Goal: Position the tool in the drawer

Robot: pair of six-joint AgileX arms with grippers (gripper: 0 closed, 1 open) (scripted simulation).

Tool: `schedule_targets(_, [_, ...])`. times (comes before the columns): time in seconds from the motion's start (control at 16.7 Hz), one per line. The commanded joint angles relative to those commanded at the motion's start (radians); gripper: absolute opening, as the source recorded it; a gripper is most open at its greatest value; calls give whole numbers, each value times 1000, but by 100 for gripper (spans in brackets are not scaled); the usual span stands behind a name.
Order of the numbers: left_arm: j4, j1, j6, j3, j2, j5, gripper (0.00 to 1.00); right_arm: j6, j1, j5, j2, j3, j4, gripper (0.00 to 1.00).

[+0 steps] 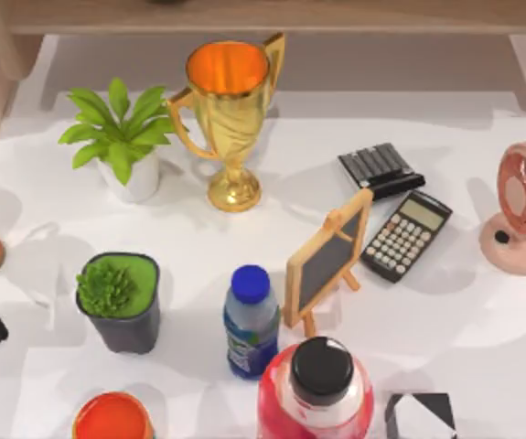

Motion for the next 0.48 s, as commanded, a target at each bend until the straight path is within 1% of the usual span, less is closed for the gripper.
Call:
schedule_targets(0.12, [0,0,0,0,0,0,100,0,0,0,0,0,0,98])
schedule_targets(0.18, [0,0,0,0,0,0,100,0,0,0,0,0,0,100])
schedule_targets(0.48, [0,0,0,0,0,0,100,0,0,0,0,0,0,100])
